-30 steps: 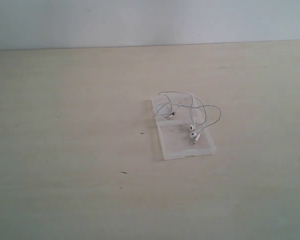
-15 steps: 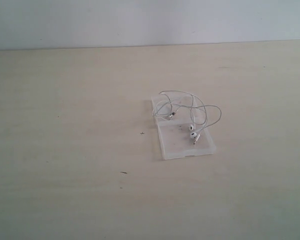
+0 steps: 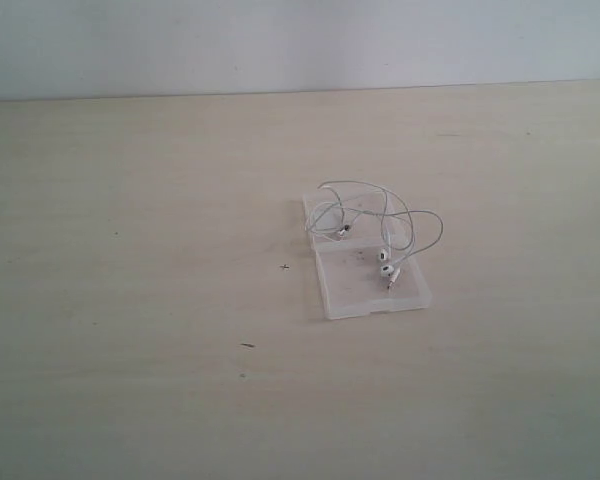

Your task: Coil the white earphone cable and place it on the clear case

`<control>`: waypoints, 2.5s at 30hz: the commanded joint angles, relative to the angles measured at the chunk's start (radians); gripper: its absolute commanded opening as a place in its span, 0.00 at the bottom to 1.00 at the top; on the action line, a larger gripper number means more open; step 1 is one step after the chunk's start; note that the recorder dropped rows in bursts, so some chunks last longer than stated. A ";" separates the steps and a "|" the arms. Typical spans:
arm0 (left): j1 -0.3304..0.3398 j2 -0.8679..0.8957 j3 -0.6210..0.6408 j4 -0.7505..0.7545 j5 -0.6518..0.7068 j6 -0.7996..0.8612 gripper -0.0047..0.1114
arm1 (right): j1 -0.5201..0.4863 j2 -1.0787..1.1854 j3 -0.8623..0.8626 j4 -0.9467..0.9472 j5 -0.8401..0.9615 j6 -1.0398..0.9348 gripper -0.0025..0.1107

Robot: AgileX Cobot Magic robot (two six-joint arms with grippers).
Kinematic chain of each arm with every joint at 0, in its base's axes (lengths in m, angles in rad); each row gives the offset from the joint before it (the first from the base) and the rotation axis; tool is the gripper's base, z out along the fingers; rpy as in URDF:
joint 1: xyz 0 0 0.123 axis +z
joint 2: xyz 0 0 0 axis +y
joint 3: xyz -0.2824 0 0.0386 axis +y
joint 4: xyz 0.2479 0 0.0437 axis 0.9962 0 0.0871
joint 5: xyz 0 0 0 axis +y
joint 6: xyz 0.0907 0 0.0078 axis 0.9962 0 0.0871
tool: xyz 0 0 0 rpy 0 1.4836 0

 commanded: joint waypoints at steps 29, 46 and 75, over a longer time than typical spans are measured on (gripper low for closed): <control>0.003 -0.006 -0.004 -0.001 0.005 0.004 0.04 | -0.236 -0.091 0.223 -0.922 -0.291 0.969 0.02; 0.003 -0.006 -0.004 -0.001 0.005 0.005 0.04 | -0.236 -0.091 0.223 -0.945 -0.293 1.148 0.02; 0.571 -0.006 0.043 -0.175 0.648 0.035 0.04 | -0.236 -0.091 0.223 -0.945 -0.293 1.145 0.02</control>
